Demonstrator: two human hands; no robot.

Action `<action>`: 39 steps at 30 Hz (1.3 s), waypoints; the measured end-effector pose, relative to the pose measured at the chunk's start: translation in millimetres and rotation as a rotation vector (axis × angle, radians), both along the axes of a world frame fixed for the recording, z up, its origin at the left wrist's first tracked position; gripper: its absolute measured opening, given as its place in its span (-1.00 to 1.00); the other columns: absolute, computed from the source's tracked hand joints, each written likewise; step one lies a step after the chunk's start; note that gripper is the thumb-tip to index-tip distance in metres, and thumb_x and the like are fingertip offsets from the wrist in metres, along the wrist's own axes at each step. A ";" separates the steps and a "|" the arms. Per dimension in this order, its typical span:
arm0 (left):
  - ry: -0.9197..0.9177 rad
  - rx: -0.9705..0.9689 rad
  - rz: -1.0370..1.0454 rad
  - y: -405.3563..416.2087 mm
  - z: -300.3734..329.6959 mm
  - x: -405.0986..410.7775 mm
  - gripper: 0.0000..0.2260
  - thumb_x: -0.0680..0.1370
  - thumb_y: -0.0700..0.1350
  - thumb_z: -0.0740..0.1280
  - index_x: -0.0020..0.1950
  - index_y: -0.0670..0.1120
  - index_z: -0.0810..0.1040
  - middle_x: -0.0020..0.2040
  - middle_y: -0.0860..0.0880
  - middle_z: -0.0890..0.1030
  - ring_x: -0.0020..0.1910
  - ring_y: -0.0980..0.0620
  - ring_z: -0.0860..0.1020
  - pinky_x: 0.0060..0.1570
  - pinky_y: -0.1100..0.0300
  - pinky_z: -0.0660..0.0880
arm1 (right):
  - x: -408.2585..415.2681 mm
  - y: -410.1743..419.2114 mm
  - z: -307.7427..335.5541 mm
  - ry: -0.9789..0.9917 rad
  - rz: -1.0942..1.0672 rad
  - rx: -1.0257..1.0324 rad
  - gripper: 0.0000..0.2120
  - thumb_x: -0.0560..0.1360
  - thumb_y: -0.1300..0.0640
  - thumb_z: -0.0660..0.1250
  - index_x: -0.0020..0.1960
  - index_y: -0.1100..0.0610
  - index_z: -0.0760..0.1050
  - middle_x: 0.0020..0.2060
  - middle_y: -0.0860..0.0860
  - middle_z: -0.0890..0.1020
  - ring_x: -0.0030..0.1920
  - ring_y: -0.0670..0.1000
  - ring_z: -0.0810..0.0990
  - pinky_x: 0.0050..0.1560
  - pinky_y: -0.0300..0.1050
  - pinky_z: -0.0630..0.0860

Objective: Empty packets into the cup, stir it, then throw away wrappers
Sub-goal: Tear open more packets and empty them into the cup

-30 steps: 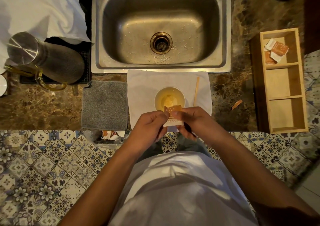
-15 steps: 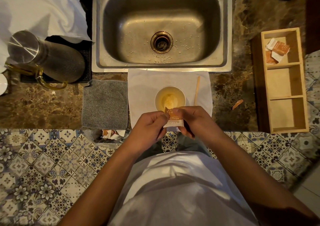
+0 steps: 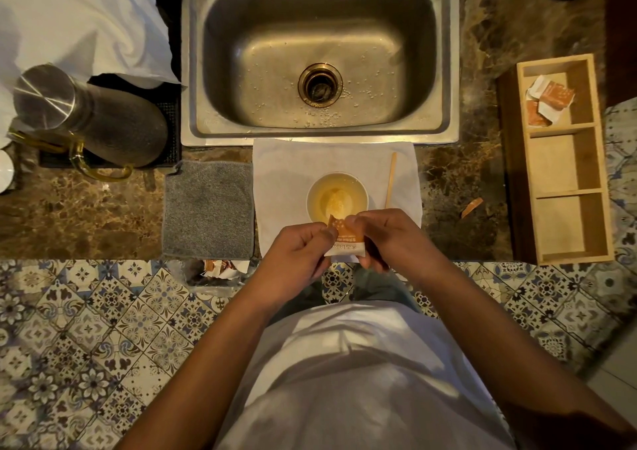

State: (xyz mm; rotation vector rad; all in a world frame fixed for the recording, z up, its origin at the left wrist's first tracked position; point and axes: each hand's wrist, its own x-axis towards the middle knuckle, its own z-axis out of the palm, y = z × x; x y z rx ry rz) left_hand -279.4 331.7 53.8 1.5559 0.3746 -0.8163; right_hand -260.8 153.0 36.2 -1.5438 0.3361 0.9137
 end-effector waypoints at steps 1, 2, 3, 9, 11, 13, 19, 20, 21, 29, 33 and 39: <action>-0.002 0.001 0.004 -0.3 -0.5 0.3 -0.62 0.70 -0.16 0.16 -0.15 -0.46 0.41 -0.59 -0.01 0.33 -0.63 0.11 0.22 -0.53 0.30 0.23 | 0.7 -1.1 -0.2 0.003 0.003 0.004 -0.60 0.69 0.02 0.21 -0.06 0.29 0.65 -0.53 0.09 0.54 -0.56 0.02 0.39 -0.51 -0.23 0.33; -0.001 0.003 0.011 -0.5 -0.9 0.5 -0.62 0.70 -0.16 0.16 -0.16 -0.46 0.40 -0.59 0.00 0.33 -0.62 0.11 0.22 -0.53 0.29 0.23 | 1.1 -1.9 -0.8 -0.006 0.015 0.010 -0.61 0.69 0.01 0.21 -0.04 0.26 0.66 -0.52 0.07 0.54 -0.55 0.02 0.40 -0.50 -0.22 0.34; 0.001 0.005 0.020 -0.4 -1.7 1.0 -0.61 0.70 -0.16 0.17 -0.17 -0.45 0.39 -0.59 0.00 0.33 -0.62 0.11 0.22 -0.53 0.29 0.23 | 0.8 -2.1 -0.7 -0.022 0.036 0.015 -0.63 0.69 -0.01 0.21 -0.01 0.21 0.67 -0.52 0.05 0.53 -0.55 0.00 0.40 -0.50 -0.21 0.35; -0.009 -0.019 0.032 -1.8 -3.7 3.0 -0.64 0.69 -0.14 0.19 -0.23 -0.33 0.40 -0.57 0.02 0.32 -0.60 0.12 0.21 -0.53 0.30 0.22 | 3.0 -4.6 -1.5 -0.049 0.042 0.057 -0.72 0.67 -0.04 0.23 0.10 0.04 0.69 -0.53 -0.02 0.52 -0.55 -0.03 0.40 -0.46 -0.18 0.37; -0.022 -0.020 0.032 -1.0 -4.0 4.2 -0.65 0.69 -0.12 0.20 -0.23 -0.29 0.40 -0.57 0.04 0.31 -0.59 0.12 0.20 -0.53 0.30 0.22 | 2.2 -4.3 1.1 -0.052 0.085 0.096 -0.73 0.68 -0.01 0.25 -0.08 -0.17 0.69 -0.51 0.02 0.53 -0.54 0.00 0.40 -0.42 -0.14 0.38; -0.034 -0.032 0.025 0.5 -4.3 5.4 -0.62 0.68 -0.10 0.21 -0.23 -0.35 0.36 -0.55 0.02 0.30 -0.57 0.10 0.19 -0.52 0.29 0.21 | 1.0 -3.8 2.9 -0.066 0.110 0.095 -0.61 0.68 0.03 0.25 -0.25 -0.26 0.65 -0.49 0.06 0.53 -0.52 0.02 0.40 -0.40 -0.11 0.39; -0.064 -0.014 0.043 1.7 -2.2 8.8 -0.65 0.69 -0.08 0.20 -0.22 -0.28 0.42 -0.52 -0.06 0.37 -0.56 0.07 0.26 -0.50 0.26 0.25 | 4.6 -6.8 0.0 -0.050 0.100 0.094 -0.62 0.67 -0.05 0.25 -0.02 0.25 0.62 -0.48 0.04 0.55 -0.53 -0.01 0.41 -0.40 -0.13 0.40; -0.062 -0.015 0.049 1.3 -1.5 9.4 -0.66 0.69 -0.09 0.19 -0.22 -0.23 0.45 -0.53 -0.05 0.37 -0.57 0.07 0.26 -0.50 0.25 0.25 | 4.8 -7.2 -0.7 -0.047 0.102 0.087 -0.62 0.67 -0.05 0.24 -0.04 0.25 0.60 -0.48 0.03 0.54 -0.53 -0.01 0.41 -0.40 -0.14 0.39; -0.059 -0.014 0.053 0.6 -0.6 9.7 -0.67 0.69 -0.09 0.18 -0.22 -0.21 0.47 -0.53 -0.05 0.37 -0.56 0.07 0.26 -0.49 0.24 0.26 | 5.1 -7.1 -0.3 -0.047 0.107 0.084 -0.65 0.68 -0.02 0.24 -0.09 0.21 0.60 -0.49 0.02 0.54 -0.53 -0.01 0.41 -0.40 -0.14 0.39; -0.129 0.044 0.049 1.1 -2.0 11.2 -0.61 0.71 -0.11 0.13 -0.31 -0.10 0.45 -0.53 0.06 0.38 -0.55 0.12 0.29 -0.43 0.20 0.26 | 9.1 -7.7 4.2 -0.025 0.112 0.125 -0.72 0.67 0.04 0.26 -0.10 0.18 0.58 -0.52 -0.01 0.53 -0.54 -0.02 0.41 -0.42 -0.16 0.38; -0.184 0.005 0.046 -1.0 1.2 14.9 -0.62 0.72 -0.06 0.13 -0.26 -0.17 0.44 -0.51 0.07 0.34 -0.53 0.13 0.27 -0.45 0.25 0.25 | 8.8 -15.9 13.1 -0.195 0.006 0.116 -0.67 0.67 0.15 0.28 -0.26 0.21 0.50 -0.52 0.02 0.51 -0.50 0.07 0.36 -0.36 -0.02 0.34; -0.272 -0.070 0.041 -19.5 8.8 22.1 -0.66 0.68 -0.08 0.21 -0.18 -0.31 0.40 -0.49 0.02 0.33 -0.52 0.13 0.26 -0.45 0.31 0.25 | 4.4 -34.1 22.5 -0.308 -0.132 0.093 -0.76 0.64 0.25 0.30 -0.19 0.31 0.51 -0.46 0.10 0.55 -0.48 0.11 0.38 -0.40 0.01 0.35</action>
